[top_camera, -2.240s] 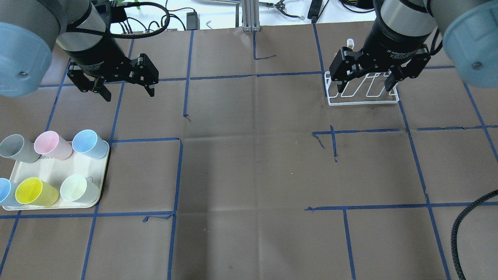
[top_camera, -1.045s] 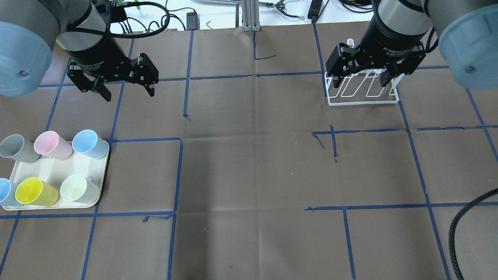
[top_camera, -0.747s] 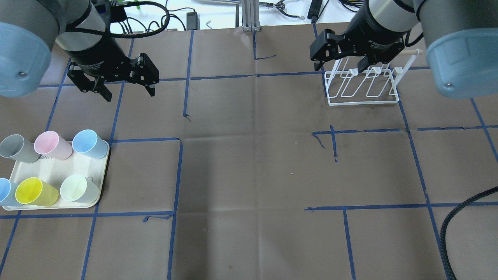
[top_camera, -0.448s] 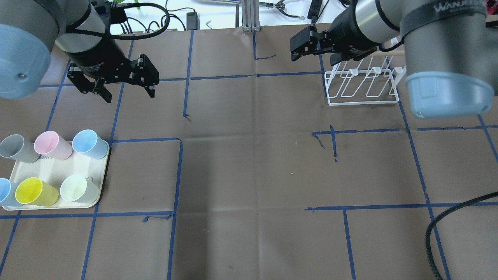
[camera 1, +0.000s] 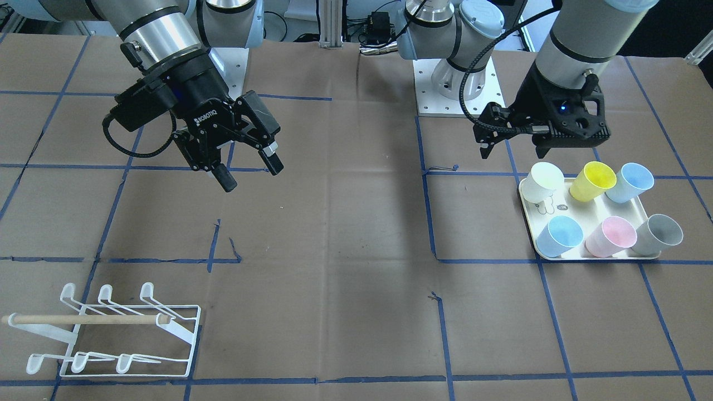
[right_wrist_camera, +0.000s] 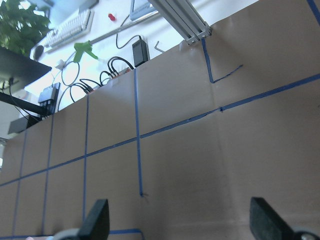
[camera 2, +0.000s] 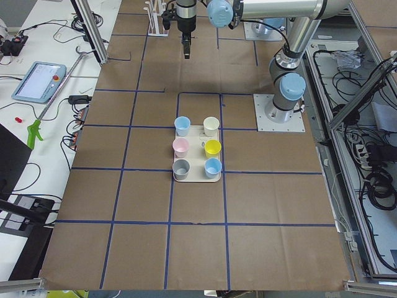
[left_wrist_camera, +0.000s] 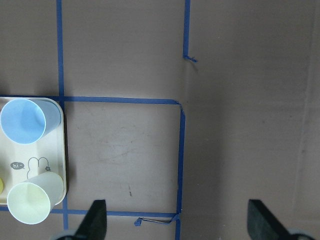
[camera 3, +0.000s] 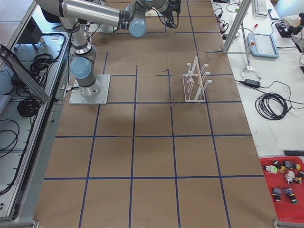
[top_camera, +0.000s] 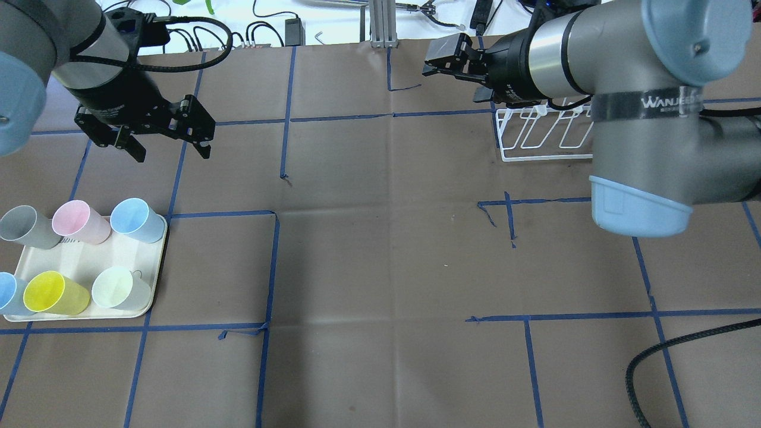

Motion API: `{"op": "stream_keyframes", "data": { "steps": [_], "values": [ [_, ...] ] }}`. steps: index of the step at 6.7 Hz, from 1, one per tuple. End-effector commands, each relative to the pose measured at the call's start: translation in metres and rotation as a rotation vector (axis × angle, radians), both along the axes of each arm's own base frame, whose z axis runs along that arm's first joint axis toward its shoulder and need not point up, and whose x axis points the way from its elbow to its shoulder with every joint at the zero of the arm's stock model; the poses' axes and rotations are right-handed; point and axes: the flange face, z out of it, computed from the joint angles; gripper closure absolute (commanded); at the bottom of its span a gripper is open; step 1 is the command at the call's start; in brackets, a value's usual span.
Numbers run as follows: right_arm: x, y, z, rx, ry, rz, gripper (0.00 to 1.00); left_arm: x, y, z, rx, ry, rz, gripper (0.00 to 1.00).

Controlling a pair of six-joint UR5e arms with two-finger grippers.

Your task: Transfer IKEA cup to right arm and place on rack

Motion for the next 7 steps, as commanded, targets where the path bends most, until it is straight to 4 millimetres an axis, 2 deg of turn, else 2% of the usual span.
{"op": "stream_keyframes", "data": {
  "steps": [1,2,3,5,7],
  "values": [
    [0.006,0.03,-0.024,-0.076,-0.211,-0.087,0.0,0.081,0.01,-0.022,0.01,0.007,-0.026,0.01],
    [0.008,0.047,-0.035,-0.078,-0.313,-0.128,0.0,0.104,0.014,-0.035,0.022,0.014,-0.005,0.01],
    [0.008,0.056,-0.035,-0.074,-0.407,-0.19,0.0,0.11,0.01,-0.05,0.011,0.005,-0.014,0.01],
    [0.008,0.07,-0.037,-0.076,-0.522,-0.251,0.0,0.116,0.014,-0.105,-0.041,-0.016,-0.026,0.01],
    [0.006,0.082,-0.053,-0.067,-0.538,-0.279,0.01,0.125,-0.006,-0.156,-0.065,-0.029,-0.067,0.01]
  ]
}}
